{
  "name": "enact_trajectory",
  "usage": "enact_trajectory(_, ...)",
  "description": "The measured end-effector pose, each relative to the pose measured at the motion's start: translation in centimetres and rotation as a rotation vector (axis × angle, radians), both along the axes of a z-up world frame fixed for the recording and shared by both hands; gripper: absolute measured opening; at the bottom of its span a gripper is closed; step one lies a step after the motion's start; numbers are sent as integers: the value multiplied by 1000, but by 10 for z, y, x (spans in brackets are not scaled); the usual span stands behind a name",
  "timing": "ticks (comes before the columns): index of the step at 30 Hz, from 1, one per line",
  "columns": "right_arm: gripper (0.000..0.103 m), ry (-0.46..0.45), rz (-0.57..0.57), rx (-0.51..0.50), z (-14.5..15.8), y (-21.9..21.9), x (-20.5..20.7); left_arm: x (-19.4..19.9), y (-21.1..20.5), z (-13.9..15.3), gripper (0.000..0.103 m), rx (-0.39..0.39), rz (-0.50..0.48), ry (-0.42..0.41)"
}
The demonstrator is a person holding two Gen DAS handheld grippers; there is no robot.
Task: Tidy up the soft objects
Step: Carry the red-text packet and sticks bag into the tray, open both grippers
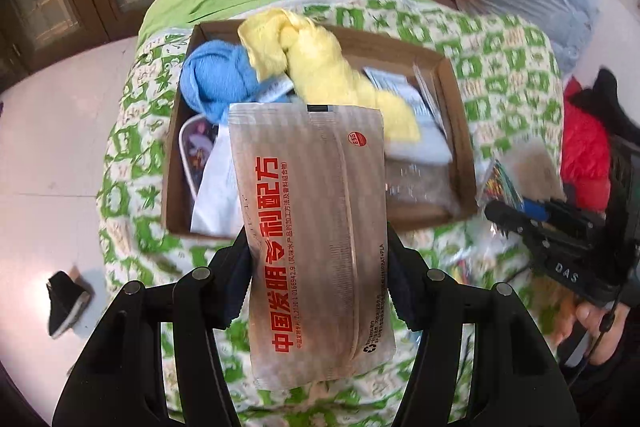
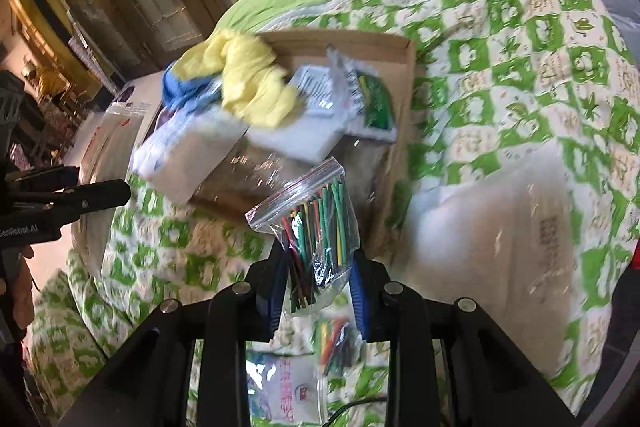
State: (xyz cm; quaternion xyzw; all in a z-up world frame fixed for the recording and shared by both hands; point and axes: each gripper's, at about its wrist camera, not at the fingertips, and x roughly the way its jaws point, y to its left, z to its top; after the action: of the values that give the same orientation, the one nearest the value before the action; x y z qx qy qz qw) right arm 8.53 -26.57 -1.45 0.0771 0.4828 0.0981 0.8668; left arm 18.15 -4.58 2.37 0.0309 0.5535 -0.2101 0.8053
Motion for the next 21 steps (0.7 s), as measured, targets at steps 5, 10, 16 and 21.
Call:
enact_trajectory(5, 28, -13, -20, 30, 12, -5, 20, 29, -4, -7, 59, -33, 39, 34)
enact_trajectory(10, 28, -32, -30, 38, 22, -2, 47, 54, -10, -20, 59, -34, 62, 50)
enact_trajectory(16, 28, -22, -61, 84, 15, -6, 81, 82, -16, -25, 59, -37, 79, 29)
enact_trajectory(21, 28, -5, -71, 95, 1, -7, 100, 96, -16, -34, 59, -50, 95, 40)
